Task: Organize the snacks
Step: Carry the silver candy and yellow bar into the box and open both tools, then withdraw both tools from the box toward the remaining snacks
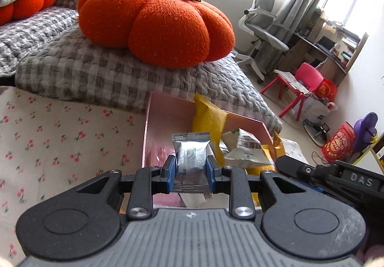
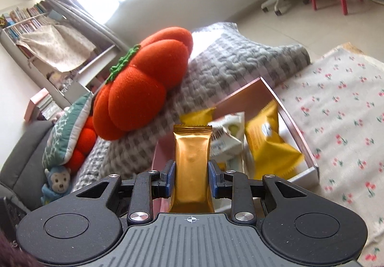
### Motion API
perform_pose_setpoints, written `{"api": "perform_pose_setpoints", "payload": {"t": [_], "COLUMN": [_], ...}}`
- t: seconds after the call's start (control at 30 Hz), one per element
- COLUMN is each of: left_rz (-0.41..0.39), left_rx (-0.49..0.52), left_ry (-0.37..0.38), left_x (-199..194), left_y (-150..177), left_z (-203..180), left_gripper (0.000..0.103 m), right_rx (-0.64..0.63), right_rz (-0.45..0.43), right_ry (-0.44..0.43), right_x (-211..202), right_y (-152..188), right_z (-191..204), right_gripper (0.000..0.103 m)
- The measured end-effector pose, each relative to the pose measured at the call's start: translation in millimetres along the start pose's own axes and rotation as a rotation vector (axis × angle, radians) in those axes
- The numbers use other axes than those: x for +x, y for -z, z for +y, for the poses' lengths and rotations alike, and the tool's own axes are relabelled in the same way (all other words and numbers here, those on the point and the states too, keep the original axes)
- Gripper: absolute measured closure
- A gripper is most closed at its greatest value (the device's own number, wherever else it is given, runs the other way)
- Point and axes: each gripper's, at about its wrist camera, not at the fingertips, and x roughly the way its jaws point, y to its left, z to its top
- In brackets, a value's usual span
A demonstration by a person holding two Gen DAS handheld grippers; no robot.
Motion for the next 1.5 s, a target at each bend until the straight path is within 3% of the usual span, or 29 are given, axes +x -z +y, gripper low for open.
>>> {"api": "perform_pose_setpoints", "payload": {"t": [0.23, 0.4, 0.47, 0.67, 0.73, 0.77, 0.8, 0.83, 0.9, 1.2, 1.5], "left_rz": [0.022, 0.006, 0.005, 0.0, 0.009, 0.009, 0.009, -0.003, -0.02, -0.007, 0.011], "left_rx": [0.083, 0.123, 0.14, 0.202, 0.205, 0.203, 0.198, 0.192, 0.181, 0.134, 0.143], "left_ry": [-0.061, -0.08, -0.083, -0.088, -0.094, -0.099, -0.107, -0.114, -0.117, -0.117, -0.143], "left_x": [31, 35, 36, 37, 39, 39, 38, 37, 33, 10, -14], "left_y": [-5, -12, -13, -17, -17, -17, -17, -15, -14, -9, 6], "left_z": [-9, -14, -16, -24, -24, -24, -24, -22, -21, -9, -13], "left_gripper": [0.079, 0.079, 0.085, 0.085, 0.076, 0.059, 0.049, 0.036, 0.034, 0.026, 0.016], "right_rx": [-0.056, -0.086, -0.094, -0.108, -0.112, -0.111, -0.105, -0.095, -0.079, -0.075, -0.108], "right_rz": [0.001, 0.003, 0.005, 0.01, 0.017, 0.018, 0.024, 0.028, 0.023, 0.018, 0.035], "right_ry": [0.047, 0.064, 0.069, 0.079, 0.084, 0.091, 0.1, 0.099, 0.094, 0.105, 0.101], "right_x": [16, 23, 24, 25, 26, 26, 26, 25, 22, 5, -24], "right_y": [8, 13, 14, 16, 16, 16, 16, 15, 14, 7, 6], "right_z": [0, 1, 2, 3, 3, 3, 3, 2, 0, 0, 8], "right_gripper": [0.075, 0.075, 0.075, 0.074, 0.071, 0.07, 0.068, 0.059, 0.048, 0.041, 0.025]}}
